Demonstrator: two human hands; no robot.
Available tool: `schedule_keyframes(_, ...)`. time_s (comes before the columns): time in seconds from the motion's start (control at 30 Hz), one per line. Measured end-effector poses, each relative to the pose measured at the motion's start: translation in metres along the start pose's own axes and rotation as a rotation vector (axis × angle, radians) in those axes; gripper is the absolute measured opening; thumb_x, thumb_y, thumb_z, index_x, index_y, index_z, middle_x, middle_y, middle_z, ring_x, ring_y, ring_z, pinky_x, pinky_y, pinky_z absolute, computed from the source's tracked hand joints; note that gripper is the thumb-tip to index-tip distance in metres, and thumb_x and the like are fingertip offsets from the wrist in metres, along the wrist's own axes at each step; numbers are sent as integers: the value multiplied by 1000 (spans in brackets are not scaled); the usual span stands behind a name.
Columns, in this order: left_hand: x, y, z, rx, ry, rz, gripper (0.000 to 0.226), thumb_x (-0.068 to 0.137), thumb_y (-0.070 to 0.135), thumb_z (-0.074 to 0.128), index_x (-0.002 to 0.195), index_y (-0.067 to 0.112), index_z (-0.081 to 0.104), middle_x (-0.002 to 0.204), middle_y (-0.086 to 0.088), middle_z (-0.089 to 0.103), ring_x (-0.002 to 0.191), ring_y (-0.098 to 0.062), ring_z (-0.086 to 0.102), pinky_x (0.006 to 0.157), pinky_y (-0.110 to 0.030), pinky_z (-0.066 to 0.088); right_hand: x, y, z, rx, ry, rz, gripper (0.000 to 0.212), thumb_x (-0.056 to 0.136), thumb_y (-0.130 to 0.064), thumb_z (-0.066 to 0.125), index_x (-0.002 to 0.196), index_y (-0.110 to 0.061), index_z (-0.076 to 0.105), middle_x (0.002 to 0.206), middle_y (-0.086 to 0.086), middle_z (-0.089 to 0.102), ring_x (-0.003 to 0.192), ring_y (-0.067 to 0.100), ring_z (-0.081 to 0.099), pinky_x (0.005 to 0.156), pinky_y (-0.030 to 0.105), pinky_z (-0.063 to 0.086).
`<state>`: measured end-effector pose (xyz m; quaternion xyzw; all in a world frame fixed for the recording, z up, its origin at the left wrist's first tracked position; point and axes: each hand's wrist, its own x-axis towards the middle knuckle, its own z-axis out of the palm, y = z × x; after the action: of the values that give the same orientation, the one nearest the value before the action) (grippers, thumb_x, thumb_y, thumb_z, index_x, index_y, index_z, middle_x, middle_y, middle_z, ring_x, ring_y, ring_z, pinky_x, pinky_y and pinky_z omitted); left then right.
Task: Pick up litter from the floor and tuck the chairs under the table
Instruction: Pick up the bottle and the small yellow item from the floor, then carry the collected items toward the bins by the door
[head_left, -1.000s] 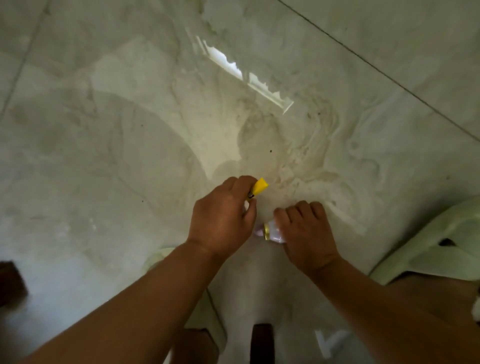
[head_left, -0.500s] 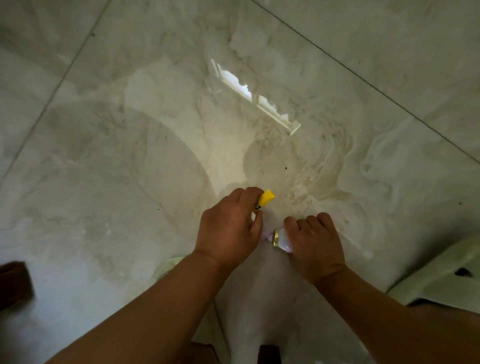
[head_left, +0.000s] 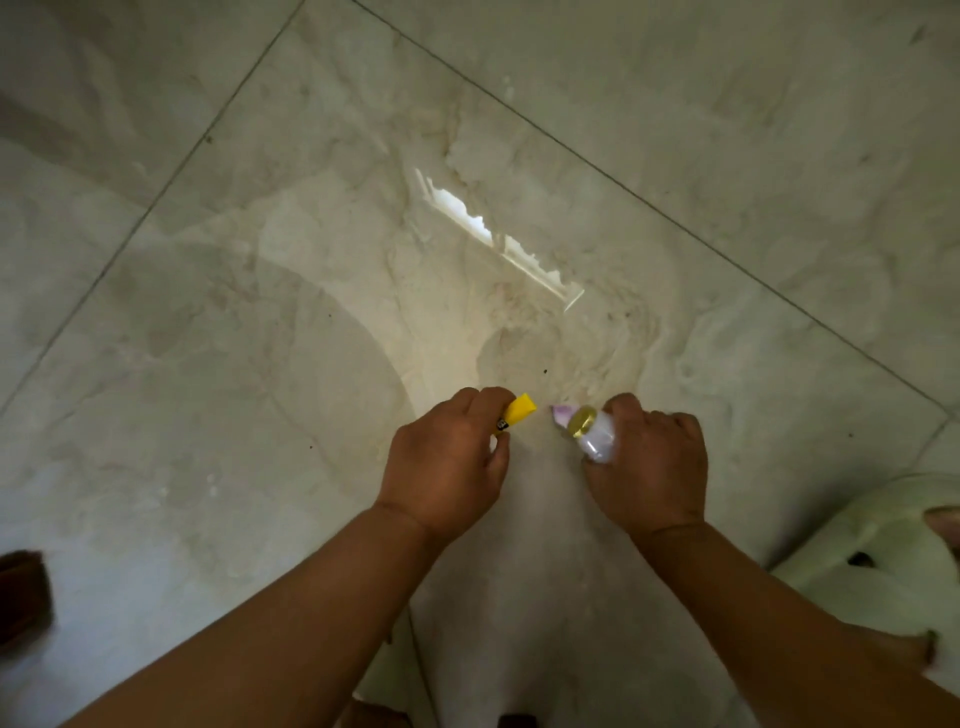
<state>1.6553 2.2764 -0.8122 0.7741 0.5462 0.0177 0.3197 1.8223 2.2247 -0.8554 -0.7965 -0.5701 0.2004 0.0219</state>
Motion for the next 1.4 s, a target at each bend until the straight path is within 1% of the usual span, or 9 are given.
schedule_keyframes(0.37,12,36,-83,1,83,9,6,84,19,58,89,17,56,76,3,55,63,-20,49,54,-27,33,33,-59,-115,258,259,64,41,56,-15,81,88,-8,57,65,0,50,59,15,37,70,32,36)
schedule_keyframes(0.57,13,68,-159,-155,141,-70,13,83,19,59,94,22,53,62,14,44,58,-13,44,52,-25,33,35,-105,-203,388,338,72,44,52,-14,83,87,-9,57,68,-4,44,54,0,25,66,40,48)
schedule_keyframes(0.67,18,91,-204,-312,82,-33,53,81,14,57,122,45,42,79,31,49,64,-10,54,57,-23,43,35,-128,-252,436,385,39,44,50,-13,82,86,-12,57,69,-7,43,55,-5,27,64,40,48)
schedule_keyframes(0.77,23,116,-258,-439,-8,35,84,80,6,53,133,61,18,106,22,58,65,-13,61,65,-29,51,36,-153,-310,473,414,-22,42,50,-13,81,85,-14,56,68,-8,47,54,1,34,63,37,47)
schedule_keyframes(0.87,28,145,-312,-622,-75,74,90,78,-3,49,134,61,19,129,19,50,97,-13,62,79,-24,50,37,-174,-369,504,442,-113,35,54,-19,74,84,-12,57,68,-4,54,58,10,43,62,37,50)
schedule_keyframes(0.93,31,165,-348,-705,-89,105,87,75,-7,46,135,54,30,133,21,48,108,-2,56,90,-18,43,40,-187,-408,516,482,-155,31,54,-23,67,82,-13,56,68,-9,50,60,4,40,61,34,49)
schedule_keyframes(1.07,35,205,-409,-692,-36,148,68,76,-15,47,130,25,51,118,8,60,94,10,54,87,-11,39,45,-201,-480,499,502,-223,31,53,-21,66,81,-11,58,66,-3,58,67,7,40,64,31,44)
schedule_keyframes(1.2,41,244,-466,-583,134,103,54,82,-3,57,124,30,53,125,13,56,116,7,48,99,-11,37,56,-204,-547,464,418,-267,34,58,-20,73,87,-11,58,72,-3,59,64,18,57,75,35,40)
schedule_keyframes(1.4,35,295,-556,-310,360,-86,37,77,22,73,112,21,65,104,4,67,97,-10,60,87,-24,45,70,-212,-654,533,345,-248,38,64,-14,76,91,-22,50,74,-13,47,68,6,41,82,48,46)
